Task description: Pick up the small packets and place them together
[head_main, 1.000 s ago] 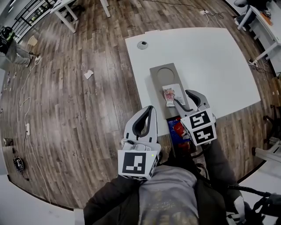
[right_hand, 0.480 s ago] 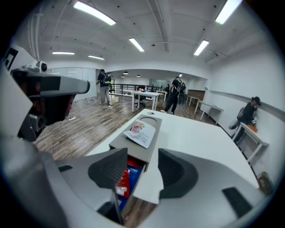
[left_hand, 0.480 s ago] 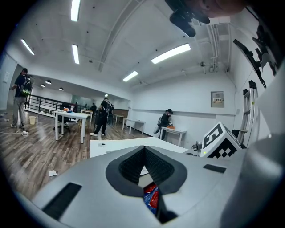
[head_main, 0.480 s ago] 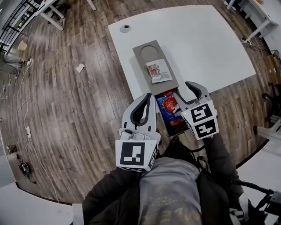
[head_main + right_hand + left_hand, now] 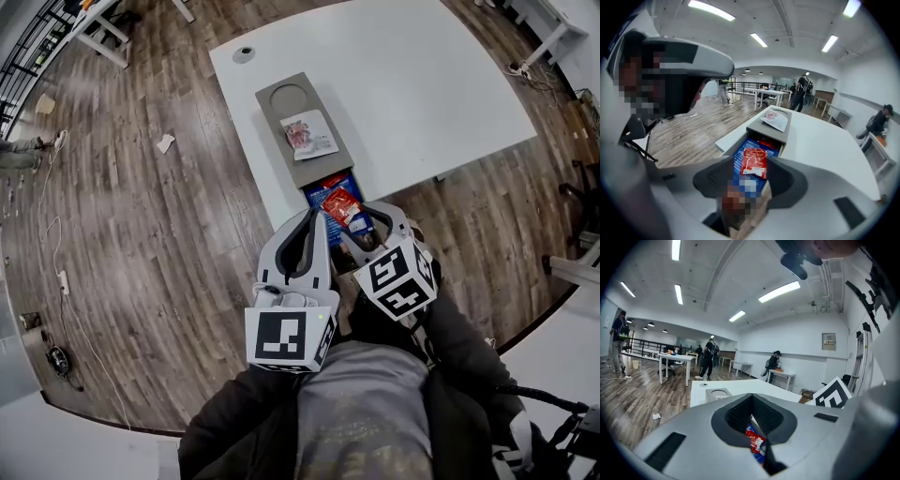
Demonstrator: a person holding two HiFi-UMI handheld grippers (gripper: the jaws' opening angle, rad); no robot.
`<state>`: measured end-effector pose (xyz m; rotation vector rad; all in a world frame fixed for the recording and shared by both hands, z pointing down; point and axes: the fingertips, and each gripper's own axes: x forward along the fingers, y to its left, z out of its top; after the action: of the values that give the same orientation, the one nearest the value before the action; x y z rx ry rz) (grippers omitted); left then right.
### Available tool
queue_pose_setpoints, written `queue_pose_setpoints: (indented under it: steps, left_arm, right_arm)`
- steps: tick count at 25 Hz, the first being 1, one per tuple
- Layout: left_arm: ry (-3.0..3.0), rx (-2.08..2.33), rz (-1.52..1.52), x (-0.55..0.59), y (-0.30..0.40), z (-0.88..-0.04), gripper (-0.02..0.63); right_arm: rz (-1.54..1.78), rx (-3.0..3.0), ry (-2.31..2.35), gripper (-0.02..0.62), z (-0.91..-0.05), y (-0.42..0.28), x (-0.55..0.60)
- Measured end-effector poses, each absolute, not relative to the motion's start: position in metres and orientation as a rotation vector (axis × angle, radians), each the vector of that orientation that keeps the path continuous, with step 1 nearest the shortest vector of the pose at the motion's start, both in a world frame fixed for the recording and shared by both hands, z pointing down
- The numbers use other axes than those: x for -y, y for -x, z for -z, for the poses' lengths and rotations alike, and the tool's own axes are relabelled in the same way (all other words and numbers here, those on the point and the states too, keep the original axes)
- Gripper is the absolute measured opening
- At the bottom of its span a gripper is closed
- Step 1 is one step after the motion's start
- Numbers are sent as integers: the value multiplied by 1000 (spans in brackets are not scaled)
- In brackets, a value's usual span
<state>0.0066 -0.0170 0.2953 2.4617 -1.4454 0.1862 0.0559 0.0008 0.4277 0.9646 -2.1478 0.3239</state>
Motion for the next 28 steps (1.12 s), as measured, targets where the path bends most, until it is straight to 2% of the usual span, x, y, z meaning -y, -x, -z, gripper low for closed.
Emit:
queue_pose_setpoints:
  steps: [20, 27, 28]
  left_arm:
    - [-2358, 1482, -156, 73, 53, -321, 0]
    - [-2368, 1472, -154, 76, 50, -321, 0]
    - [-2373, 1471, -156, 74, 48, -320, 0]
  right_arm:
    - [-394, 1879, -728, 211, -484, -31, 31]
    - [-391, 1910, -753, 129, -479, -33, 31]
    - [-382, 1914, -764, 63, -478, -34, 31]
